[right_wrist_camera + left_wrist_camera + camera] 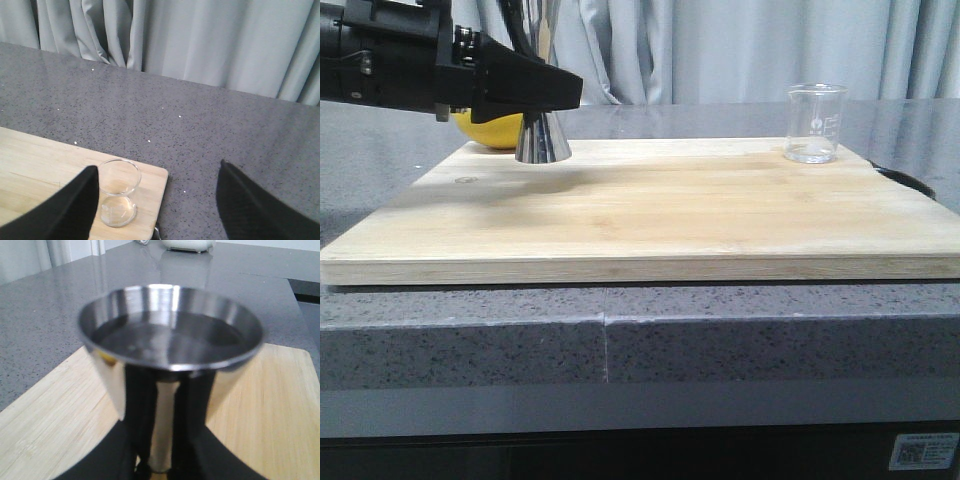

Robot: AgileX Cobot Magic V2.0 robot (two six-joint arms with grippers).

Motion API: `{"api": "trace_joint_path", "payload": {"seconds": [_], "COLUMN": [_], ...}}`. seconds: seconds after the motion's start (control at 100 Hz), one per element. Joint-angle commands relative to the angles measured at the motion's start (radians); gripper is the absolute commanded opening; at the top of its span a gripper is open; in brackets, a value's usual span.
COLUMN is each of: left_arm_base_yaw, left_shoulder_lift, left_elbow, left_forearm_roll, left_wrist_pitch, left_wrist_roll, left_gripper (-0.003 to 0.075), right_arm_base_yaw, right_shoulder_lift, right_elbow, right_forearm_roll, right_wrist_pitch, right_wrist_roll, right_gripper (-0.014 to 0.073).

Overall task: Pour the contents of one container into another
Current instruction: 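Raise the right gripper away and lower the filled jigger with the left gripper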

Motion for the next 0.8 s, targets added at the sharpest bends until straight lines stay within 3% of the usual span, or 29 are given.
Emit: {"api": "trace_joint_path", "payload": {"seconds": [0.0, 0.79], "left_arm_base_yaw": [0.003, 0.003], "left_shoulder_lift": [-0.052, -0.02], "left_elbow": [-0.029, -0.029], "left_forearm_roll": [-0.091, -0.091], "left_wrist_pitch": [0.08, 0.092], "left_wrist_roll": [0.004, 0.004], "left_gripper": [-0.0019, -0.0019], "right_arm_base_yaw": [-0.003, -0.003], "right_shoulder_lift": [-0.023, -0.023], "right_elbow": [-0.025, -0.025], "right_forearm_roll": [0.002, 0.002], "right_wrist_pitch": [-0.071, -0.071], "right_wrist_roll": [0.003, 0.003], "right_gripper": [0.0449, 0.0449]}}
